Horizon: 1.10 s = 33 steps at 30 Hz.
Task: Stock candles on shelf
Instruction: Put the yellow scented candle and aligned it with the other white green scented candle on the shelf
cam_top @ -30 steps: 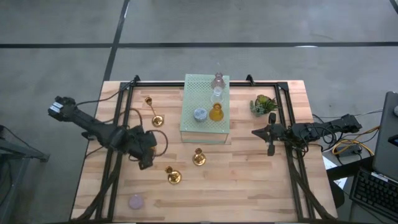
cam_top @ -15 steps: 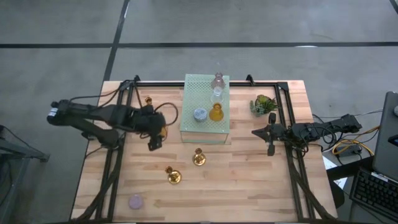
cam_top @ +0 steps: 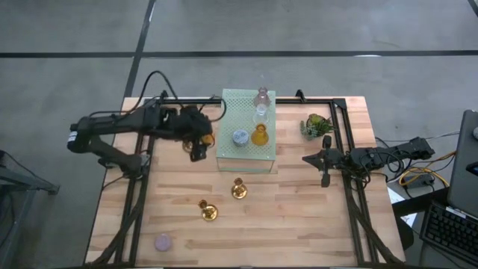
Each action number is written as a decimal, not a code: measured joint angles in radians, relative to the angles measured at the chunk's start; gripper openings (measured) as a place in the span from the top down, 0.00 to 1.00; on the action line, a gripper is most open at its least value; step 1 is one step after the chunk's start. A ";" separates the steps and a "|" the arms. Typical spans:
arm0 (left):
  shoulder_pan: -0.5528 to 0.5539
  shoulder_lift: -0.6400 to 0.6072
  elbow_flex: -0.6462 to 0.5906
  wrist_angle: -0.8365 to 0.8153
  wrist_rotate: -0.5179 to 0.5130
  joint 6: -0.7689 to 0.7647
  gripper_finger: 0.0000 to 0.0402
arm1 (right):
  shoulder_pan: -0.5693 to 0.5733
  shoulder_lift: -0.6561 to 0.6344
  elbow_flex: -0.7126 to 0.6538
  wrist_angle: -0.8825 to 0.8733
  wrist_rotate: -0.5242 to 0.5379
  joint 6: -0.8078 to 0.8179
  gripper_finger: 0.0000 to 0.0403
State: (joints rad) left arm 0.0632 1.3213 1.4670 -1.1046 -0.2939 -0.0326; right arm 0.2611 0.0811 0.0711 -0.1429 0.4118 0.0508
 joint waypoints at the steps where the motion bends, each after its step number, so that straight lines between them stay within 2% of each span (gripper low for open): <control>1: 0.017 0.012 0.020 0.000 0.001 0.021 0.22 | 0.000 0.000 0.000 0.000 0.000 -0.001 0.98; 7: 0.111 0.085 0.134 -0.011 0.009 0.138 0.22 | 0.000 0.000 0.000 0.000 0.000 -0.001 0.98; 15: 0.258 0.211 0.207 0.042 0.031 0.252 0.22 | 0.000 0.000 0.000 0.000 0.000 -0.001 0.98; 26: 0.394 0.412 0.365 0.076 0.272 0.336 0.22 | 0.000 0.000 0.000 0.000 0.000 0.000 0.98; 29: 0.407 0.468 0.413 0.071 0.287 0.343 0.22 | 0.000 0.000 0.000 0.000 0.000 -0.001 0.98; 33: 0.411 0.520 0.440 0.059 0.354 0.344 0.22 | 0.000 0.000 0.000 0.000 0.000 -0.001 0.98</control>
State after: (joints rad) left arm 0.4742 1.8414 1.9075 -1.0451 0.0605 0.3111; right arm 0.2611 0.0814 0.0711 -0.1429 0.4118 0.0494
